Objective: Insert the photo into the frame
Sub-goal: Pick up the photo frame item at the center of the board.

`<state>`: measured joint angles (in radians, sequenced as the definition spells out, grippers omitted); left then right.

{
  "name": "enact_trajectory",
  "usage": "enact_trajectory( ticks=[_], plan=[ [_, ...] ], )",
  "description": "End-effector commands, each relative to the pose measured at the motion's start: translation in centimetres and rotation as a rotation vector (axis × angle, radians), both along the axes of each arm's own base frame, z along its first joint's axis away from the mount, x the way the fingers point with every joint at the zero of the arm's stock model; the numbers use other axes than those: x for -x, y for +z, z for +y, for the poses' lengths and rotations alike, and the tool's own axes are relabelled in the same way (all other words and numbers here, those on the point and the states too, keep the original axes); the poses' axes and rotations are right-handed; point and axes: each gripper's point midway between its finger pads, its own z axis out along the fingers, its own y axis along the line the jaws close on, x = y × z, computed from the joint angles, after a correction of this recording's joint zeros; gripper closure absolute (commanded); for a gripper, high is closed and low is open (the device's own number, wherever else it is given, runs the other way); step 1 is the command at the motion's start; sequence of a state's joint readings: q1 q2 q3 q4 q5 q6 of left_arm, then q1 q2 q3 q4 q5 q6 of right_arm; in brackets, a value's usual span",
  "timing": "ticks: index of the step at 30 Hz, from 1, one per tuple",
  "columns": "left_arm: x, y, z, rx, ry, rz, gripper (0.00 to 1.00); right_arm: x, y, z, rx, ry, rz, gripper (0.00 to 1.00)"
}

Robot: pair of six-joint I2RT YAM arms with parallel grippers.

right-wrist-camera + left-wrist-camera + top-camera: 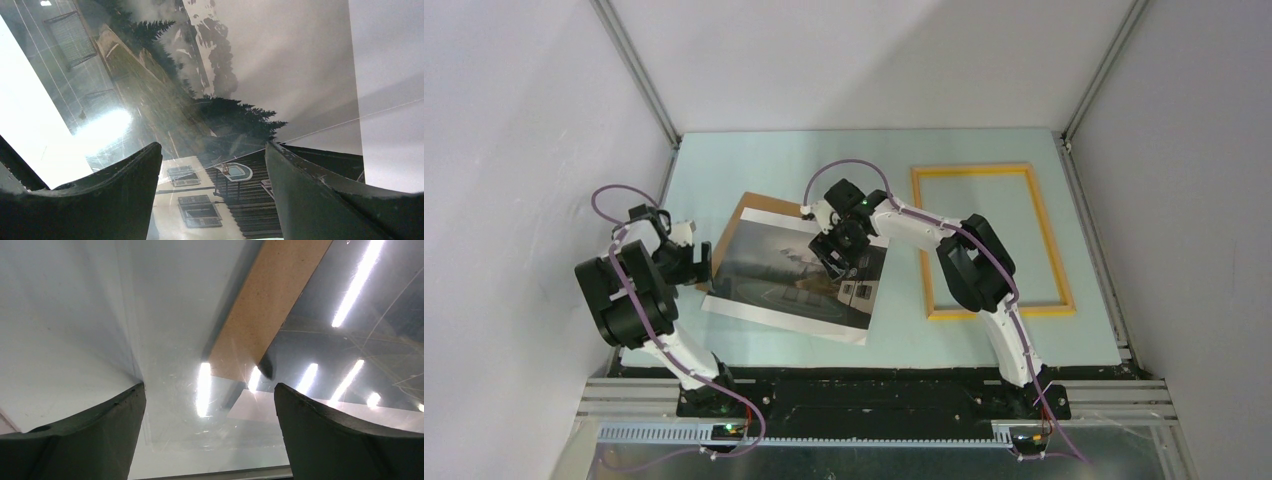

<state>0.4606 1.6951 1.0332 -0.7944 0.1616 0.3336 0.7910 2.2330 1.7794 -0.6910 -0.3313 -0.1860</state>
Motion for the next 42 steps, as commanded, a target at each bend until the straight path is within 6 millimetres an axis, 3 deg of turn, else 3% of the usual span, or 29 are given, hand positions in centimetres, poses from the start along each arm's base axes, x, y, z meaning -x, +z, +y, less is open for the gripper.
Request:
enact_trajectory(
  ticks=[1, 11, 26, 42],
  plan=[
    [-1.9, 1.4, -2.8, 0.145, -0.035, -0.090, 0.02, 2.0, -4.6, -0.5, 0.058, 0.005, 0.113, 0.20],
    [-3.3, 4.7, -5.6, 0.300, -0.077, -0.203, 0.02, 2.1, -4.6, -0.6, 0.038, -0.021, 0.159, 0.20],
    [-4.0, 9.6, -7.9, 0.406, -0.132, -0.335, 0.02, 1.1, -4.3, -1.2, 0.040, -0.089, 0.170, 0.20],
    [-4.0, 12.9, -10.1, 0.540, -0.153, -0.386, 0.03, 0.6, -4.1, -2.0, -0.001, -0.104, 0.185, 0.20]
  ],
)
